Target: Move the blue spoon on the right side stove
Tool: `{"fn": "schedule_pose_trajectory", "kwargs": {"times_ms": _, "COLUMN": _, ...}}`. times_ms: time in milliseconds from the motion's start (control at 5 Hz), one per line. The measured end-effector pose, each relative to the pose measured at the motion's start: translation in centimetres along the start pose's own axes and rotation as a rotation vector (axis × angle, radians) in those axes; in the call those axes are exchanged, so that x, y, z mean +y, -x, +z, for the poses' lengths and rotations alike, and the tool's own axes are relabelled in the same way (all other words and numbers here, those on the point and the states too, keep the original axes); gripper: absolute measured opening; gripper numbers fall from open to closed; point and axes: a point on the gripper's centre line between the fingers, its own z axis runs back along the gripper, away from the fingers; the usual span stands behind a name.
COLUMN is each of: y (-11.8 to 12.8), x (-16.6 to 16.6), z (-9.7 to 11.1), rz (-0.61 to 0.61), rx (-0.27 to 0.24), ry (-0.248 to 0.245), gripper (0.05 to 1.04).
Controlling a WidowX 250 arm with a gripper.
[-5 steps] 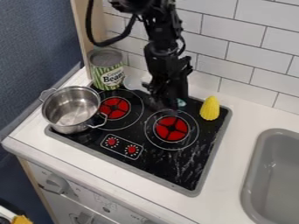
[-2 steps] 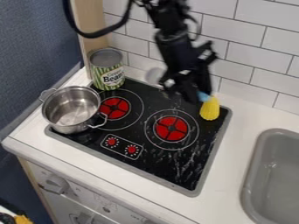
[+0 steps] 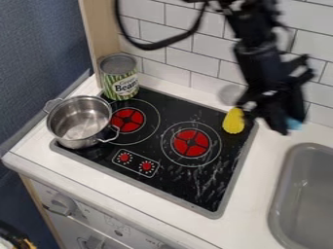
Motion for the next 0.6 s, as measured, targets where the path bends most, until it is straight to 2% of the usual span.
{"fn": "schedule_pose_trajectory", "kwargs": {"times_ms": 200, "y": 2.9, "x": -1.3, "z": -2.2, "rz": -0.042, "rx": -0.008, "ry": -0.026, "gripper": 0.331}}
{"fn": "schedule_pose_trajectory", "kwargs": {"times_ms": 400, "y": 3.7, "x": -2.2, "z": -4.3, "rz": -0.04, "rx": 0.029, "ry": -0.056, "gripper": 0.33}}
{"fn": "schedule_pose_trajectory", "kwargs": {"times_ms": 600, "y": 3.1, "x": -2.3, "z": -5.8, "rz": -0.037, "rx": 0.042, "ry": -0.079, "gripper": 0.33}}
